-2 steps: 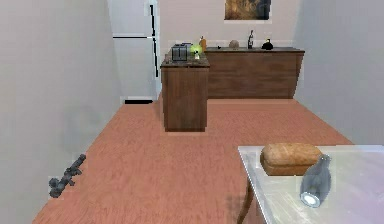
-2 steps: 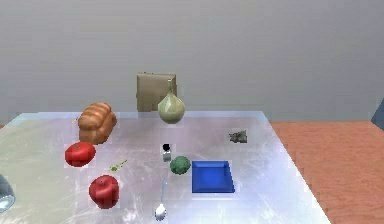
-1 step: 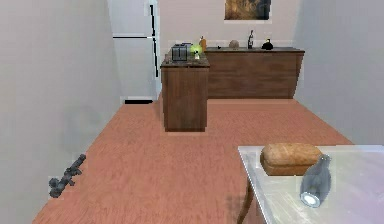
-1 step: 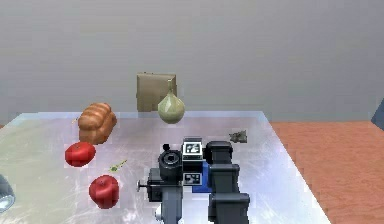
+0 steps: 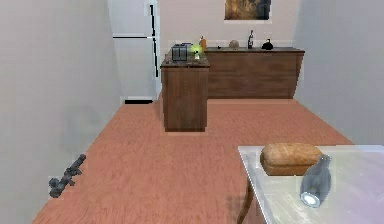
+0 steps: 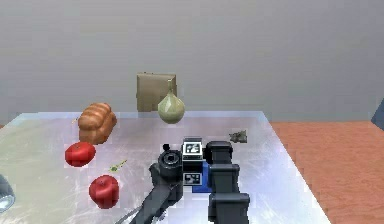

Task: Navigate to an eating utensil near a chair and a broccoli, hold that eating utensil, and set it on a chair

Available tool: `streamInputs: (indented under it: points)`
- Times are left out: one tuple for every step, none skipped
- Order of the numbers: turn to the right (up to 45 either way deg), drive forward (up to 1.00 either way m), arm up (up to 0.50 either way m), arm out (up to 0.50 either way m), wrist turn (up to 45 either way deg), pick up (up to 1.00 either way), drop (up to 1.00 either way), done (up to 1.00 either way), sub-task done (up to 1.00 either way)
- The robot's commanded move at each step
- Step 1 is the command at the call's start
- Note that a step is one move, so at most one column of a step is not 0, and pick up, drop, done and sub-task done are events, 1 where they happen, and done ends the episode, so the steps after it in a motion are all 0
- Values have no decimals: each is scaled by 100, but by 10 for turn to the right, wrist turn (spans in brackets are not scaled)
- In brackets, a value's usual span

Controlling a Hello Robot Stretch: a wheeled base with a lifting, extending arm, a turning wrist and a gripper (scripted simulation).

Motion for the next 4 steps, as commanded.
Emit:
streamInputs:
  points:
    - [0,0,0,0,450,0,0,0,0]
    - [0,0,0,0,450,0,0,0,0]
    - [0,0,0,0,210,0,0,0,0]
    - [0,0,-30,0,0,0,0,0,0]
